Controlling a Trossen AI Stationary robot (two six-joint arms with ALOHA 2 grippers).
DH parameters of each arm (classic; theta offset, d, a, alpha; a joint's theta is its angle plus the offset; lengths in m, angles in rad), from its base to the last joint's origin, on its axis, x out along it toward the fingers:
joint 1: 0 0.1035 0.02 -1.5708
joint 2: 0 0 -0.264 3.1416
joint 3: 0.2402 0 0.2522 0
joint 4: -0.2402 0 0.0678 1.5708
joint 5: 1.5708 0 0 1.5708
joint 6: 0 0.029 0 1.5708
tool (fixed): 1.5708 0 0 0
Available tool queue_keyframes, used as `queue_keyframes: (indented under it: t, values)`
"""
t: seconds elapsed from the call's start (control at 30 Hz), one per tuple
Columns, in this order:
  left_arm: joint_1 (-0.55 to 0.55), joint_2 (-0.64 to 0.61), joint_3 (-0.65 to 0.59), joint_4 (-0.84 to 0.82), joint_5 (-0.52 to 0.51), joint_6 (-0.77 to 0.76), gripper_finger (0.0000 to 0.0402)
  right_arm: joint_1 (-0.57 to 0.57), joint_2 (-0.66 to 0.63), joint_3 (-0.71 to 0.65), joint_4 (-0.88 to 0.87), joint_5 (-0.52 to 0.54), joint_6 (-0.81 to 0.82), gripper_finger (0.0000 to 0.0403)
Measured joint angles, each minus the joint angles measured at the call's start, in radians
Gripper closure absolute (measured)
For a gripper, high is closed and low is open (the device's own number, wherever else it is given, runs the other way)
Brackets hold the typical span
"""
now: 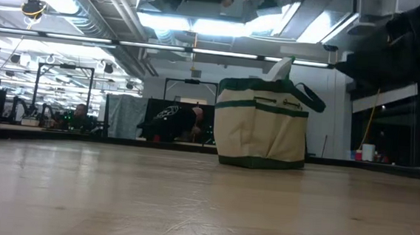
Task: Pick & Place Garden tools in Gardening bag
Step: Put the brown trowel into the green gardening bag
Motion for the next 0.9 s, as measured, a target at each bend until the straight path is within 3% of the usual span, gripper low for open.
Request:
queue_keyframes:
  t: [0.13, 0.3, 0.43, 0.57, 0.8, 0.9]
  values:
    - [0.028, 0.026, 0.003, 0.03, 0.039, -0.059, 0.0338, 0.0, 0.0, 0.0, -0.057, 0.026, 0.02, 0.0231]
    - [0.055, 0.077, 0.0, 0.048, 0.103, -0.075, 0.0338, 0.0, 0.0, 0.001, -0.176, 0.232, 0.118, 0.0231]
    - [0.068, 0.098, 0.0, 0.048, 0.107, -0.09, 0.0338, 0.0, 0.001, 0.001, -0.229, 0.335, 0.139, 0.0231]
    - [0.079, 0.109, 0.001, 0.073, 0.148, -0.109, 0.0338, 0.0, 0.002, 0.001, -0.232, 0.31, 0.139, 0.0231]
    - [0.079, 0.139, 0.0, 0.13, 0.201, -0.102, 0.0338, 0.0, 0.002, 0.001, -0.227, 0.129, 0.202, 0.0231]
    - [0.086, 0.146, 0.0, 0.121, 0.206, -0.101, 0.0338, 0.0, 0.002, 0.001, -0.223, 0.134, 0.203, 0.0231]
